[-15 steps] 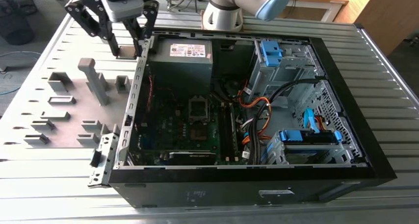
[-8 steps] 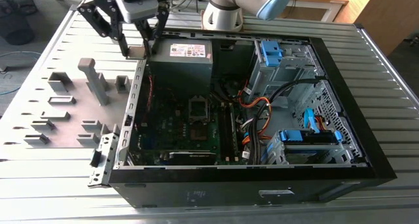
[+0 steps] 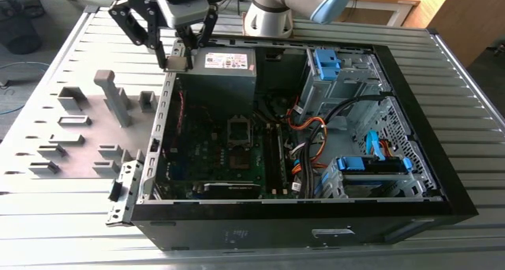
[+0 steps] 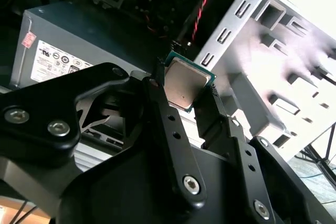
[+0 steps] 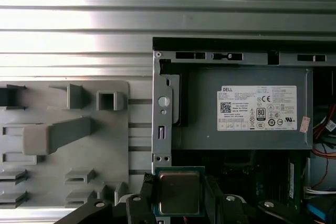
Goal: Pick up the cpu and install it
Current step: 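Pick up the cpu and move it towards the insertion slot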
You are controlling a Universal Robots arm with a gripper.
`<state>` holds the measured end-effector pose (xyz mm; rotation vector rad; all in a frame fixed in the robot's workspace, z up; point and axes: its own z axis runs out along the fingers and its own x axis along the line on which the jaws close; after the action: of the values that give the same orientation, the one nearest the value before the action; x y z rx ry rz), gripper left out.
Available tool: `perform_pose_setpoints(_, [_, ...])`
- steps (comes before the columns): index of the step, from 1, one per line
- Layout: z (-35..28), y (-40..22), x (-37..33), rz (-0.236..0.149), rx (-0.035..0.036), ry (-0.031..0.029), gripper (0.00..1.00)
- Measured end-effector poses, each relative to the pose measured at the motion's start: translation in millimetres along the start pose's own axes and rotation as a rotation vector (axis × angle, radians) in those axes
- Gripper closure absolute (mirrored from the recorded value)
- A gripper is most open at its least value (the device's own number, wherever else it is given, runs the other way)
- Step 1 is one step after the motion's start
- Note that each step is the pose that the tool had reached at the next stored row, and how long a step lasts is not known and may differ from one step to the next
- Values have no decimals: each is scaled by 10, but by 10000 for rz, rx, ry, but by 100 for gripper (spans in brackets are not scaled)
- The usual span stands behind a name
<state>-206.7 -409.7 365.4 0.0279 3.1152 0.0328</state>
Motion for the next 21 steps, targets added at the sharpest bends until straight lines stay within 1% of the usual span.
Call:
perform_pose_setpoints(12, [9, 5, -273, -1, 0, 1, 53])
perform_pose_setpoints(21, [15, 8, -450, -1, 0, 2, 53])
